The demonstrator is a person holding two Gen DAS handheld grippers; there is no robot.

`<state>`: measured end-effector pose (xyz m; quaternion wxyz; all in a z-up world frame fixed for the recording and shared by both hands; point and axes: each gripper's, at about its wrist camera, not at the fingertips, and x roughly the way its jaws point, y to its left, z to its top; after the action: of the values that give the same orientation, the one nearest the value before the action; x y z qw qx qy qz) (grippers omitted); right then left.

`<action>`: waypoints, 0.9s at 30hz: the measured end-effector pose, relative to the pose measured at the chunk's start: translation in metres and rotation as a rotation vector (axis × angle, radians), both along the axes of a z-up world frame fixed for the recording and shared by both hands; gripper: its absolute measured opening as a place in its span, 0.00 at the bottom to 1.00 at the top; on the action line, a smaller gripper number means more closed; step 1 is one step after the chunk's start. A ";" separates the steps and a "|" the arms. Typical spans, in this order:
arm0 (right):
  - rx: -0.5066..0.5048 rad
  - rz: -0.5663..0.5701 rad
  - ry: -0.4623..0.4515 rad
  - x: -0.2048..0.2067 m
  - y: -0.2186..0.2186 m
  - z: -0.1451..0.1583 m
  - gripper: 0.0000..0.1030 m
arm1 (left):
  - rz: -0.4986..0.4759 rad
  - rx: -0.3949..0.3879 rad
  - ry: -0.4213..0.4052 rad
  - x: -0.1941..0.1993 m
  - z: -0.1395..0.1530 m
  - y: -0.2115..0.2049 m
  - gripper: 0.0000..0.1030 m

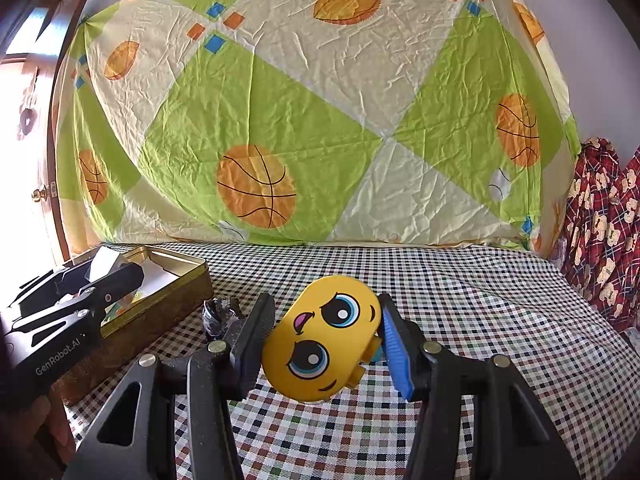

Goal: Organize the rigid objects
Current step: 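Carry the sun-print cube with the left tool while the right tool carries the face toy over the tin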

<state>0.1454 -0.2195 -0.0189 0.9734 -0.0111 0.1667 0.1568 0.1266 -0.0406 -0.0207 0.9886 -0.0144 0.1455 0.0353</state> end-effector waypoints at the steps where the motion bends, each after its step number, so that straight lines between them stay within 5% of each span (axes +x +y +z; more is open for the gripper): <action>1: 0.000 -0.001 0.000 0.000 0.000 0.000 0.53 | 0.000 -0.001 0.000 -0.001 0.000 0.000 0.41; 27: 0.002 0.051 -0.004 -0.010 0.024 0.000 0.53 | 0.006 -0.009 -0.001 -0.007 -0.002 0.005 0.41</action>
<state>0.1353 -0.1952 -0.0187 0.9694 -0.0147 0.1642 0.1818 0.1195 -0.0360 -0.0224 0.9885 -0.0192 0.1451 0.0376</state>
